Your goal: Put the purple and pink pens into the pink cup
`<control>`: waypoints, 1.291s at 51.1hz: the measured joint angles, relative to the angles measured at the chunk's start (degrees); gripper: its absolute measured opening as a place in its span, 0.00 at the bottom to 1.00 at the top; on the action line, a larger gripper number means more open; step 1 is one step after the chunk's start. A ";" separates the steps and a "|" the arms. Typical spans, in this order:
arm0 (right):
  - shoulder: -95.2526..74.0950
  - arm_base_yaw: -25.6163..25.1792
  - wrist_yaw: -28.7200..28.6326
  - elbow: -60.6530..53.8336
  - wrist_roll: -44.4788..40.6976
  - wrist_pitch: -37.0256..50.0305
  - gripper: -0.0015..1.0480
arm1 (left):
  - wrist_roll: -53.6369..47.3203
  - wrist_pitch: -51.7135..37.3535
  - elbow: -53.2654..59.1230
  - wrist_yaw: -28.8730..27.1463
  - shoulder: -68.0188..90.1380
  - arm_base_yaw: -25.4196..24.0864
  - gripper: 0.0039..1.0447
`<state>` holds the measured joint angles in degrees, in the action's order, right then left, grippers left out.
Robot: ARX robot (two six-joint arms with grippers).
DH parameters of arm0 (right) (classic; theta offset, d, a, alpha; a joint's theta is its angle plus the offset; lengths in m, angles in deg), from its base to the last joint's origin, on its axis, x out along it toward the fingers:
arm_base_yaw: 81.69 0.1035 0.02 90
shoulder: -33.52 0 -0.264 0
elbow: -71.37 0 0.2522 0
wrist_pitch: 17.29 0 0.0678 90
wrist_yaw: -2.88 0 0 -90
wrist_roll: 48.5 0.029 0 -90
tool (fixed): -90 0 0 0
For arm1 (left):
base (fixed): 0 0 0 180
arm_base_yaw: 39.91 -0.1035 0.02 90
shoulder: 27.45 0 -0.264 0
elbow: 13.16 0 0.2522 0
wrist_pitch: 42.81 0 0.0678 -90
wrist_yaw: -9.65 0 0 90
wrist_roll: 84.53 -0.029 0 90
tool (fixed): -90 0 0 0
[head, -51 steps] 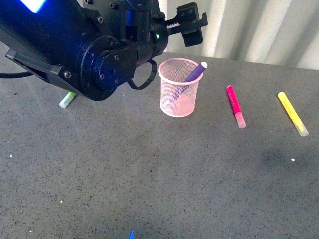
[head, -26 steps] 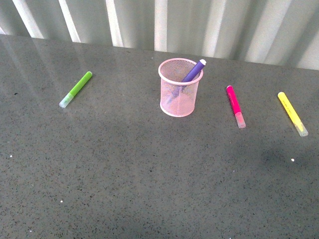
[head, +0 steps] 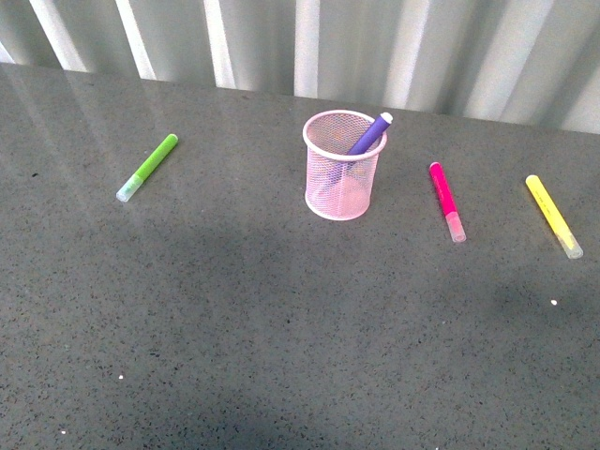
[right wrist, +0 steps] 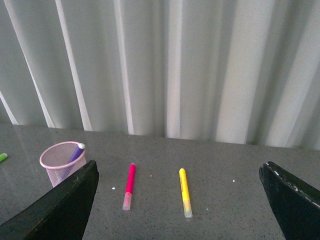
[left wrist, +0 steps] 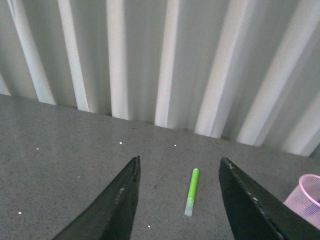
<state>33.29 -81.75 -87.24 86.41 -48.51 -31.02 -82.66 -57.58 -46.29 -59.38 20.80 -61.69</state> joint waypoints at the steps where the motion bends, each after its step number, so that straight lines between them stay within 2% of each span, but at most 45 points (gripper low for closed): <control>1: 0.00 0.00 0.00 0.00 0.00 0.00 0.93 | -0.09 0.00 0.44 -0.42 -0.39 0.37 0.45; 15: 0.00 0.00 0.09 0.00 0.00 0.00 0.93 | -1.22 0.44 8.02 -7.43 -8.76 7.72 0.04; 36: 0.00 0.00 0.07 0.00 0.00 0.00 0.93 | -1.44 5.51 14.91 -14.99 -20.41 15.47 0.03; 39: 0.00 0.00 0.09 0.00 0.00 0.00 0.93 | -1.42 6.97 15.58 -20.31 -22.60 19.63 0.03; 42: 0.00 0.00 0.09 0.00 0.00 0.00 0.93 | -1.46 8.13 16.20 -20.59 -24.57 21.42 0.03; 66: 0.00 0.00 0.07 0.00 0.00 0.00 0.93 | -1.53 13.03 18.18 -21.00 -33.03 21.81 0.03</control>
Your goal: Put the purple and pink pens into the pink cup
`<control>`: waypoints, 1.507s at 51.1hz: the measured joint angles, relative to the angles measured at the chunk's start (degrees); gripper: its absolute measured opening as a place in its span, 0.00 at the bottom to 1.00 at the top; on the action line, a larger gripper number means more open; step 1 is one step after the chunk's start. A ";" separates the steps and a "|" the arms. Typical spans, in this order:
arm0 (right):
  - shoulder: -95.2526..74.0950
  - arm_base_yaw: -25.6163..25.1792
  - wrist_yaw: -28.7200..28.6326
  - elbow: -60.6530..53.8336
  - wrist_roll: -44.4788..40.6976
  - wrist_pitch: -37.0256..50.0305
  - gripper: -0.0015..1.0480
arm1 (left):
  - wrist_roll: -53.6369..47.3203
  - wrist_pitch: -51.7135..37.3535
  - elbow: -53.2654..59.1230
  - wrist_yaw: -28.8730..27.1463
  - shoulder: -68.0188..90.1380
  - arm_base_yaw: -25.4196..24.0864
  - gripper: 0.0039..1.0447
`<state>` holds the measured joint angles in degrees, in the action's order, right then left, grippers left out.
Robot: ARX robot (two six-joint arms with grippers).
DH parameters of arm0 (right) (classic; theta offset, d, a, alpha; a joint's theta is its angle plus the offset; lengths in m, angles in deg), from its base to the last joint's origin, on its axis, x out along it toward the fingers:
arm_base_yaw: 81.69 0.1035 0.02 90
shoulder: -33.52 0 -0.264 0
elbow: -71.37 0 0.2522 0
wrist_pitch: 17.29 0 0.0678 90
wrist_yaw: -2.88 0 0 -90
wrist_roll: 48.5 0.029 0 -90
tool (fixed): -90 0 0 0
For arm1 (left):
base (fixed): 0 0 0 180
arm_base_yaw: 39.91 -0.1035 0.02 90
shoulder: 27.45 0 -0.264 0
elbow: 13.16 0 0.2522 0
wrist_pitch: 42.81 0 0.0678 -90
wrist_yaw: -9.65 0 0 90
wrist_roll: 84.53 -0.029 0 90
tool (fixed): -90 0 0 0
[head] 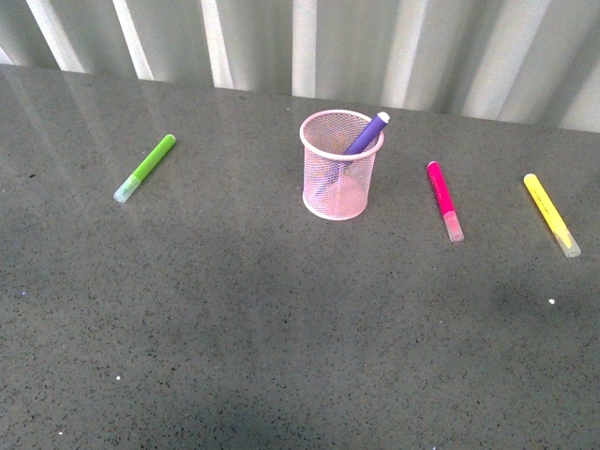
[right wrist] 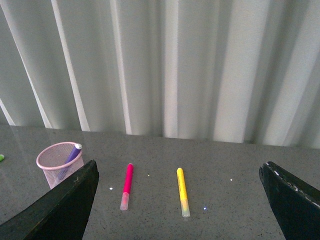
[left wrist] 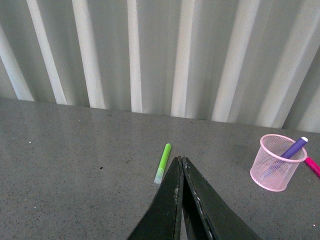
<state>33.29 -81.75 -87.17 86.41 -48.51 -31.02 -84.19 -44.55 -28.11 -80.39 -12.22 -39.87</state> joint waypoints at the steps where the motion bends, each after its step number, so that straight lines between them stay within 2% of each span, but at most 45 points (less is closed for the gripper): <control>1: 0.00 0.00 0.02 0.00 0.00 0.00 0.93 | 0.00 0.48 0.00 0.02 -0.52 0.00 0.03; 14: 0.00 0.00 0.02 0.00 0.00 0.00 0.93 | 0.00 5.64 0.00 0.02 -5.53 0.00 0.03; 18: 0.00 0.00 0.02 0.00 0.00 0.00 0.93 | -0.04 13.73 0.00 0.04 -11.65 0.00 0.03; 20: 0.00 0.00 0.04 0.00 0.00 0.00 0.93 | -0.07 15.06 0.00 0.02 -13.73 0.00 0.03; 45: 0.00 0.00 0.02 0.00 0.00 0.00 0.93 | -0.04 15.47 0.00 0.02 -15.02 0.00 0.04; 48: 0.00 0.00 0.02 0.00 0.00 0.00 0.93 | -0.07 15.47 0.00 0.02 -15.02 0.00 0.15; 60: 0.00 0.00 0.02 0.00 0.00 0.00 0.93 | -0.07 15.47 0.00 0.02 -15.02 0.00 0.49; 66: 0.00 0.00 0.02 0.00 0.00 0.00 0.93 | -0.07 15.47 0.00 0.02 -15.02 0.00 0.77; 70: -0.04 -0.17 -0.44 -0.09 0.35 0.52 0.93 | -0.07 15.47 0.00 0.02 -15.02 0.00 0.87; 72: -2.40 -1.86 -6.40 -0.09 3.48 7.43 0.93 | -0.07 15.47 0.00 0.00 -15.02 0.00 0.95; 74: -7.76 -3.69 -10.88 0.24 6.08 18.10 0.93 | -0.11 15.47 0.00 0.09 -15.02 0.00 0.94; 77: -19.69 -4.98 -10.51 2.95 7.61 32.06 0.93 | -0.11 15.47 0.00 0.04 -15.02 0.00 0.94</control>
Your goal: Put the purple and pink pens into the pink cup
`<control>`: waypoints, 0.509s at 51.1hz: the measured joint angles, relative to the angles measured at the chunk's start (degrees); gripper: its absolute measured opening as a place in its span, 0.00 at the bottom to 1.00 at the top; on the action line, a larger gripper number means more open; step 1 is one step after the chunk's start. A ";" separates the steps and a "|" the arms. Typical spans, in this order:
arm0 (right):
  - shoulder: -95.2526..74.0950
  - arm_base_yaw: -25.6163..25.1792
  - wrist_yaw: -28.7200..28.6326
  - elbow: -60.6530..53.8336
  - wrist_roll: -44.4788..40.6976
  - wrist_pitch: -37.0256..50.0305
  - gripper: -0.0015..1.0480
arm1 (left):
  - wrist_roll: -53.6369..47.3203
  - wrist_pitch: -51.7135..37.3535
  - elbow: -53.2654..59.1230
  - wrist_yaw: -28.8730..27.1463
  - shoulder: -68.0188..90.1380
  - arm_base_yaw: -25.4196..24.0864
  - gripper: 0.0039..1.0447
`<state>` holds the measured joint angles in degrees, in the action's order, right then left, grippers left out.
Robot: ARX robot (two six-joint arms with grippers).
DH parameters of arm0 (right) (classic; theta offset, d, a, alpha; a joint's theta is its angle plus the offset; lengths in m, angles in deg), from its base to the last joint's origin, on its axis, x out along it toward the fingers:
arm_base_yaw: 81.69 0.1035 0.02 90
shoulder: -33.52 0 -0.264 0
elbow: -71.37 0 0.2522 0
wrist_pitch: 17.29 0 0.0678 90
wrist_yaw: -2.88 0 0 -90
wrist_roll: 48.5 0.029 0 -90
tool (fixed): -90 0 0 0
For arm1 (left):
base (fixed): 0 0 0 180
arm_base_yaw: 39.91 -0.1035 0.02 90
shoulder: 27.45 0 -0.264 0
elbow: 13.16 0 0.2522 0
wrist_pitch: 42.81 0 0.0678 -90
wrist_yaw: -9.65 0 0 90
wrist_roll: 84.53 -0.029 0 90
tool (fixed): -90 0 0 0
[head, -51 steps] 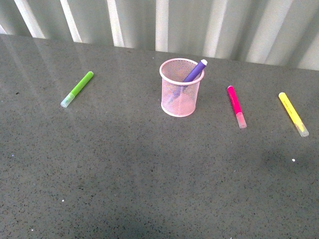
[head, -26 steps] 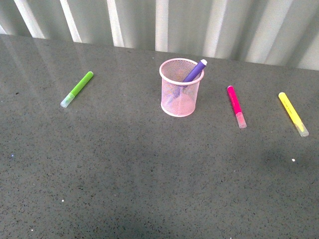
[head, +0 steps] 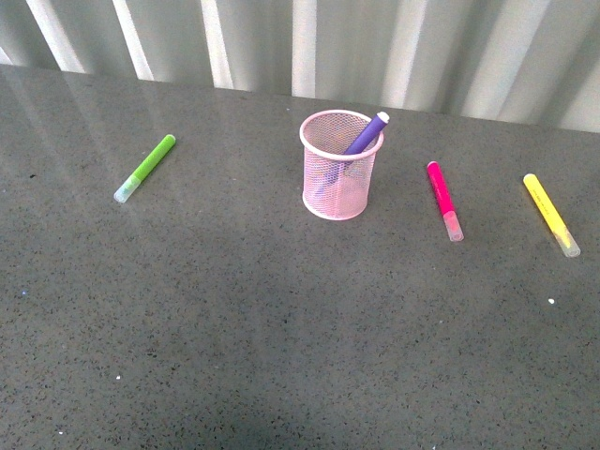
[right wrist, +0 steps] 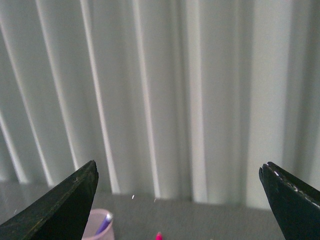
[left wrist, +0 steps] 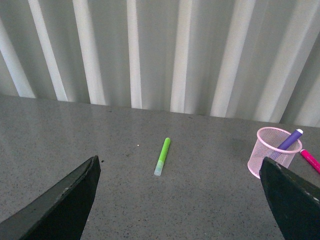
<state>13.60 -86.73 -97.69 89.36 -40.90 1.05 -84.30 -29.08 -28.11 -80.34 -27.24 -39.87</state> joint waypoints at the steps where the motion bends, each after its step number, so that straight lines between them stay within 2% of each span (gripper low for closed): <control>1: -4.17 -0.22 0.04 1.42 0.26 3.96 0.93 | 0.02 0.00 0.00 0.00 -0.02 0.00 0.94; 6: -22.23 -0.63 2.62 10.69 0.46 17.09 0.93 | 0.00 0.00 0.00 -0.02 0.00 0.00 0.94; 10: -33.51 -0.66 3.61 19.06 1.36 16.26 0.93 | 0.00 0.00 0.00 -0.02 -0.02 0.00 0.94; 12: -44.78 -0.11 6.47 27.65 1.22 11.58 0.93 | 0.00 0.00 0.00 0.00 -0.02 0.00 0.94; 19: -74.90 2.16 9.29 52.33 3.26 -10.69 0.93 | 0.00 0.00 0.00 0.00 -0.02 0.00 0.94; 26: -94.49 4.92 14.47 71.06 3.91 -30.42 0.93 | 0.00 0.00 0.00 -0.02 -0.02 0.00 0.94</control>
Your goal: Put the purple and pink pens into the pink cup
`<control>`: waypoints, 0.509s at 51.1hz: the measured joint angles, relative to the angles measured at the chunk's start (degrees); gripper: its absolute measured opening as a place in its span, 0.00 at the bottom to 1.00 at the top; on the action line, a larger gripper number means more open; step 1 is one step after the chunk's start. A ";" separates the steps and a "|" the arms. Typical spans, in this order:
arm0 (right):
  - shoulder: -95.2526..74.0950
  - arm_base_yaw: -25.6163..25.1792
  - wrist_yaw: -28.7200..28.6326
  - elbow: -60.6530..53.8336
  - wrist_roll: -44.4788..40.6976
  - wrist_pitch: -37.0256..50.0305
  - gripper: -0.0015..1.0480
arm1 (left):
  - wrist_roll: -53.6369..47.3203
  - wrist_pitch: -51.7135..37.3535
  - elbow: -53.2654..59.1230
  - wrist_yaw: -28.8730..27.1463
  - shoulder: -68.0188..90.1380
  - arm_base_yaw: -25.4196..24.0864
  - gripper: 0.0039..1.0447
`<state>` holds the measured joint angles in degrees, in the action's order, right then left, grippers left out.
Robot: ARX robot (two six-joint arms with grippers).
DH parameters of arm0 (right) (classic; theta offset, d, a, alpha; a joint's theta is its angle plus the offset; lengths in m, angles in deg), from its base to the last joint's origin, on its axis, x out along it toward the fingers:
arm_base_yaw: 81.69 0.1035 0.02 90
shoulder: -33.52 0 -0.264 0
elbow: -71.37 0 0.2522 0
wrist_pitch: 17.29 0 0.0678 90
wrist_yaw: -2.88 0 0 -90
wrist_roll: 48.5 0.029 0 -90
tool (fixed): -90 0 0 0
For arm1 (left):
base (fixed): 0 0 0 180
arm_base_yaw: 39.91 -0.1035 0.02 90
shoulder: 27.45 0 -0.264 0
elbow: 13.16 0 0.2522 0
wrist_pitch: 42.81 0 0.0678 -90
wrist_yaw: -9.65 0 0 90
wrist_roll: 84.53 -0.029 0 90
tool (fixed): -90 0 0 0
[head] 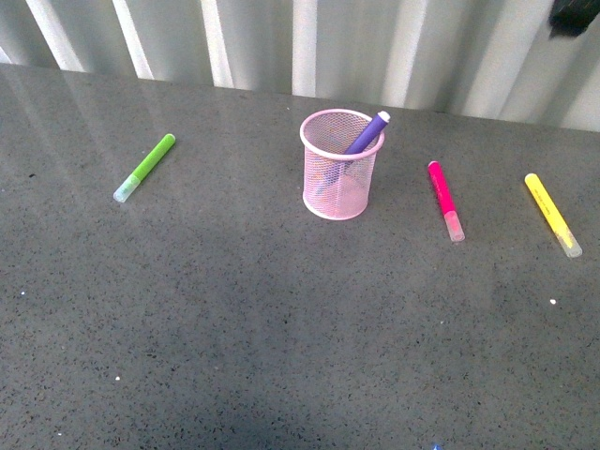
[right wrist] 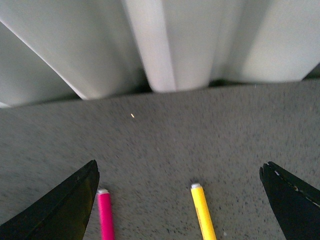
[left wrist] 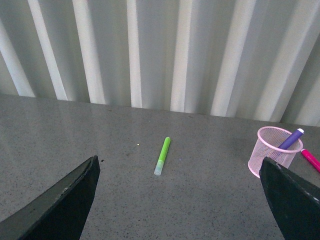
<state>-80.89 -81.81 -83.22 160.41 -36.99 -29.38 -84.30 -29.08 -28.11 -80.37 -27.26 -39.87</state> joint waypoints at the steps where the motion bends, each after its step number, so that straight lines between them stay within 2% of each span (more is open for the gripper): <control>1: -0.92 0.20 0.39 0.74 -0.28 -0.85 0.93 | 0.02 0.00 0.00 0.00 0.00 0.00 0.94; 6: -7.39 1.92 2.67 3.96 -3.04 -5.81 0.93 | 0.00 0.00 0.00 0.00 0.00 0.00 0.94; 9: -10.10 2.91 1.79 4.17 -3.50 -7.85 0.93 | 0.00 0.00 0.00 0.02 0.00 0.00 0.94; 26: -15.47 6.25 -0.81 7.76 -1.86 -9.40 0.93 | 0.00 0.00 0.00 0.02 0.00 0.00 0.94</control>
<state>-96.36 -75.56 -84.03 168.17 -38.85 -38.78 -84.30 -29.08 -28.11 -80.34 -27.26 -39.87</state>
